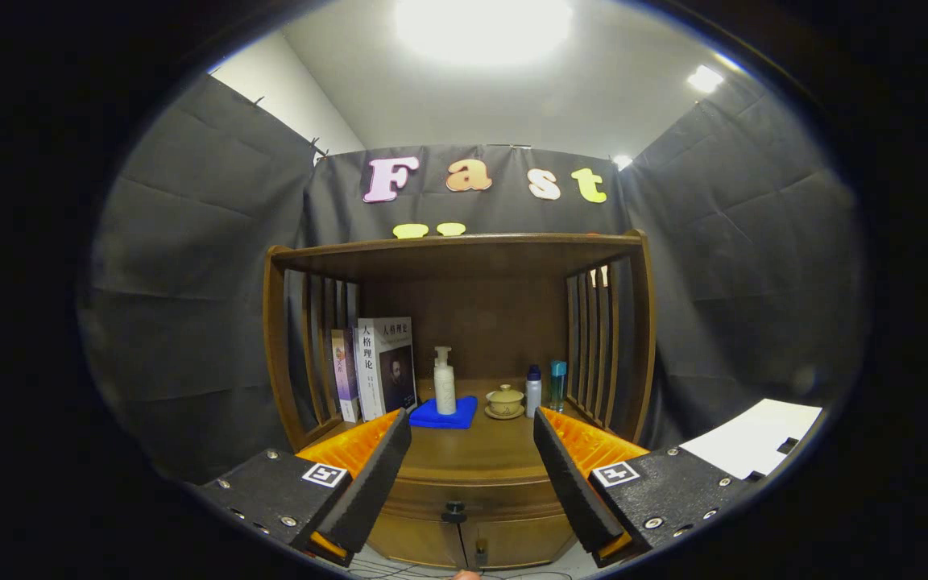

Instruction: Pull open the drawer, take out the items inside it, and place them on the countertop above the cabinet.

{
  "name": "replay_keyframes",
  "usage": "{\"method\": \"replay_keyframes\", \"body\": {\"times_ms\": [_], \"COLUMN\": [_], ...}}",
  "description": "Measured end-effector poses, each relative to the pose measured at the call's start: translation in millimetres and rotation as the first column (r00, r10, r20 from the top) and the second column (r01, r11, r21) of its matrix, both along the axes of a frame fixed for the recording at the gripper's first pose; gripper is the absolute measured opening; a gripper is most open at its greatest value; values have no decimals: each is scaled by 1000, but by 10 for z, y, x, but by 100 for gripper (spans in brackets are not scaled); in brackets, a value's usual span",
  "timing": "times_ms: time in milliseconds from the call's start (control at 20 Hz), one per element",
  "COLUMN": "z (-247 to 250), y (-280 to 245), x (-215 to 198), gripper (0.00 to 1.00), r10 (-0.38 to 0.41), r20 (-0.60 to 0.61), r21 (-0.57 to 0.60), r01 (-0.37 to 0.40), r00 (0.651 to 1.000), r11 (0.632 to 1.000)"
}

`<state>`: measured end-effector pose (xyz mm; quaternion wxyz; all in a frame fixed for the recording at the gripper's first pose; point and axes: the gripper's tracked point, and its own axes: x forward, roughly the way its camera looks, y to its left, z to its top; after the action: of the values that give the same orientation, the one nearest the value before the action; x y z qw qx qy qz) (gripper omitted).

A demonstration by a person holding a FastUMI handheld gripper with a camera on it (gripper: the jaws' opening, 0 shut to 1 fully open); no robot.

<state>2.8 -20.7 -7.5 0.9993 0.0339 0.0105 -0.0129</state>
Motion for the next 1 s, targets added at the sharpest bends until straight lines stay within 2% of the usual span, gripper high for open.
{"method": "replay_keyframes", "body": {"times_ms": [450, 750, 1000], "z": [-47, -276, -475], "y": [-42, 165, 334], "x": [2, 103, 197], "gripper": [95, 94, 94], "r10": [-12, 43, 63], "r20": [-11, -55, -94], "r21": [30, 41, -63], "r01": [12, -41, -69], "r00": [1000, 998, 994], "r11": [999, 998, 996]}}
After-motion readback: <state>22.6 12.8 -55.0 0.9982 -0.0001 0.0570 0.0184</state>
